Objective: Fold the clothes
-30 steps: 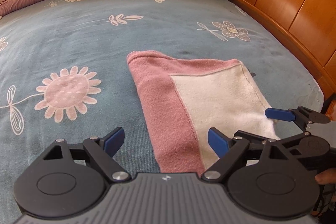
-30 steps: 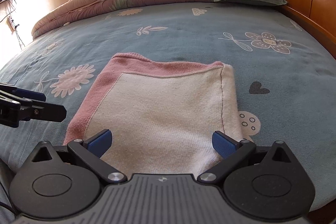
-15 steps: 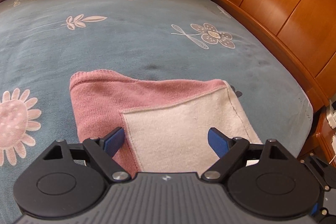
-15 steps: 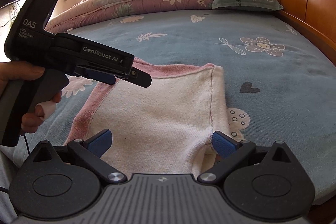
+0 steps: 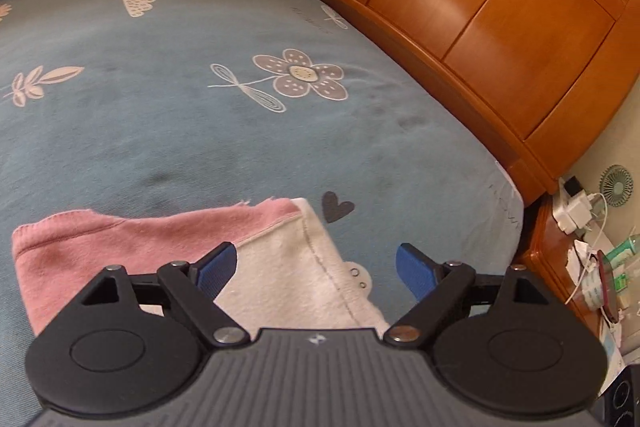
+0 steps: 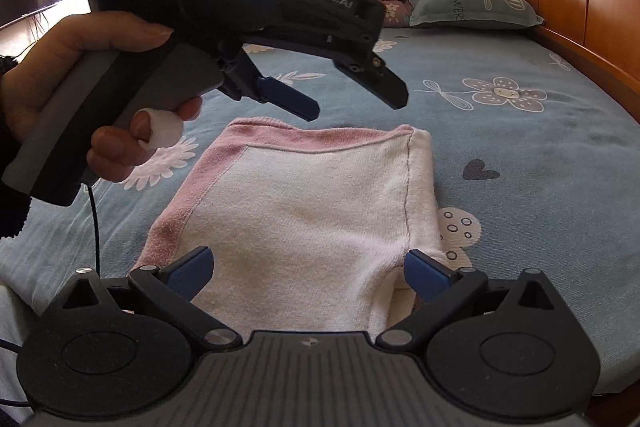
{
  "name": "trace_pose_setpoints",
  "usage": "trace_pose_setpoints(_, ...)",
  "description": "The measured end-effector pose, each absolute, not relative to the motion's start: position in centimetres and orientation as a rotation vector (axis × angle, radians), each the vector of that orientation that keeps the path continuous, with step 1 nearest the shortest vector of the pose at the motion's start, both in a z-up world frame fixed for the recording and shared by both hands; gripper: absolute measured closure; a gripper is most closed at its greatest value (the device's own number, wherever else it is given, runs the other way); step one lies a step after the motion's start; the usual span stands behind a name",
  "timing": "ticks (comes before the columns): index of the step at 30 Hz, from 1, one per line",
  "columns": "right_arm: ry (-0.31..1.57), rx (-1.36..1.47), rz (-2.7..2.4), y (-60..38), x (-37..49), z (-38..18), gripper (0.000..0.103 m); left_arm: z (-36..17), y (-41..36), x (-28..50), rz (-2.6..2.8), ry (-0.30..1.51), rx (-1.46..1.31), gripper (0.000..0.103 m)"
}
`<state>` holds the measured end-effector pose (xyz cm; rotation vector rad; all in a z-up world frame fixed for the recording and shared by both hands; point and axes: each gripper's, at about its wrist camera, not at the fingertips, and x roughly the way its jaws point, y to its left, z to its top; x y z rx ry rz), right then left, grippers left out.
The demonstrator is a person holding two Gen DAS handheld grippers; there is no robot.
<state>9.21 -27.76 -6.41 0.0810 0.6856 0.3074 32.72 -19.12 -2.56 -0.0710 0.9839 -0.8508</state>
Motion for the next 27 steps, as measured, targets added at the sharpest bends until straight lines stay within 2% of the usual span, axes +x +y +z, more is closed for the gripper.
trace_pose_setpoints(8, 0.666, 0.115, 0.372, -28.0, 9.4, -7.3, 0.000, -5.4, -25.0, 35.7, -0.893, 1.099, -0.051, 0.016)
trace_pose_setpoints(14, 0.687, 0.154, 0.374, -28.9, 10.1, -8.0, 0.000, -7.3, -25.9, 36.3, -0.865, 1.125, -0.041, 0.016)
trace_pose_setpoints(27, 0.706, 0.157, 0.341, -27.7, 9.6, -6.8, 0.000, -2.0, -19.3, 32.0, -0.778, 1.038, 0.115, 0.016)
